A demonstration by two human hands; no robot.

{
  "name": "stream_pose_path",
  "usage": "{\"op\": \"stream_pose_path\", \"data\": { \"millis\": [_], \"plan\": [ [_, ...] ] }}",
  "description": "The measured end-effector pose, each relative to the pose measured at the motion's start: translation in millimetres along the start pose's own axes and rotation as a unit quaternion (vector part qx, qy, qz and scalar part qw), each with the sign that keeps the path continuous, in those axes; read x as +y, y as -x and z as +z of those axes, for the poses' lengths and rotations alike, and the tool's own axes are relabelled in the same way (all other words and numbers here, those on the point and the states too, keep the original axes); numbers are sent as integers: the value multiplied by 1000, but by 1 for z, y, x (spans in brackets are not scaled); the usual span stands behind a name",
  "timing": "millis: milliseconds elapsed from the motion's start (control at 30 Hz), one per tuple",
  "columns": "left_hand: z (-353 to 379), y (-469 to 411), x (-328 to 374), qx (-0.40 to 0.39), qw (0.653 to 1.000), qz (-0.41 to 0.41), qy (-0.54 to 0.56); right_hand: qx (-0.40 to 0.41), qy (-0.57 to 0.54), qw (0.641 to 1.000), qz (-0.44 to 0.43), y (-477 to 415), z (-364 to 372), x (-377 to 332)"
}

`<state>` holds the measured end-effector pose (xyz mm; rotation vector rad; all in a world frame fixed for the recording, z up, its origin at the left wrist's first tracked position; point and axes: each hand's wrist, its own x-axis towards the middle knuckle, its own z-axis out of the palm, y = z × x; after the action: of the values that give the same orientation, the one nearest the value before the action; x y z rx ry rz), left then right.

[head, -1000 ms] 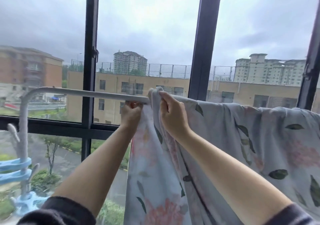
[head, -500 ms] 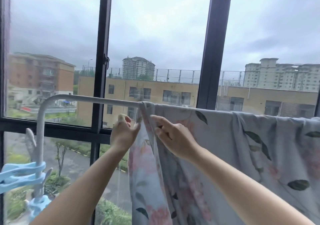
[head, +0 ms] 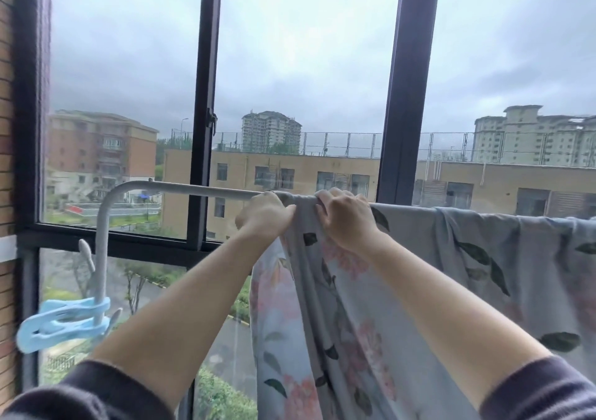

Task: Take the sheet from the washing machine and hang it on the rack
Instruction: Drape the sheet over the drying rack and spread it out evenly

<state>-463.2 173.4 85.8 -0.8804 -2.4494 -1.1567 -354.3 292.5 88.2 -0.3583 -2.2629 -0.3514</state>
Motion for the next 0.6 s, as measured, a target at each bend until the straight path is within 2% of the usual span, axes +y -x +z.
{"op": "stream_pose_path", "data": {
  "millis": [67, 100, 133, 200, 300, 333, 367, 400, 467, 500, 533, 600],
  "plan": [
    [3, 4, 3, 9, 1000, 3, 27, 7, 11, 1000, -2, 0, 2, 0],
    [3, 7, 5, 4, 995, 6, 99, 8, 12, 1000, -2, 0, 2, 1],
    [4, 8, 6, -2, 980, -5, 199, 11, 11, 1000, -4, 1, 3, 1],
    [2, 10, 8, 12, 922, -59, 383, 21, 6, 1000, -8, 3, 3, 2],
    [-22, -4, 8, 105, 870, -130, 464, 18, 13, 1000, -7, 3, 1, 7],
    [-35, -13, 5, 142, 863, -144, 464, 11, 15, 1000, -8, 3, 0, 9],
    [-48, -22, -2, 174, 871, -150, 434, 1, 14, 1000, -7, 2, -2, 10],
    [-60, -32, -10, 202, 897, -143, 365, -10, 12, 1000, -6, 1, -4, 11],
    [-72, -40, -31, 189, 959, -120, 172, -19, 16, 1000, -8, 1, -5, 10],
    [-71, -39, -41, 169, 975, -104, 101, -15, 24, 1000, -9, 2, -5, 8],
    [-66, -36, -48, 160, 982, -90, 54, -13, 37, 999, -7, 2, -4, 7],
    [-55, -29, -58, 179, 980, -62, 53, -16, 64, 998, 1, 3, 1, 3]
  ]
}}
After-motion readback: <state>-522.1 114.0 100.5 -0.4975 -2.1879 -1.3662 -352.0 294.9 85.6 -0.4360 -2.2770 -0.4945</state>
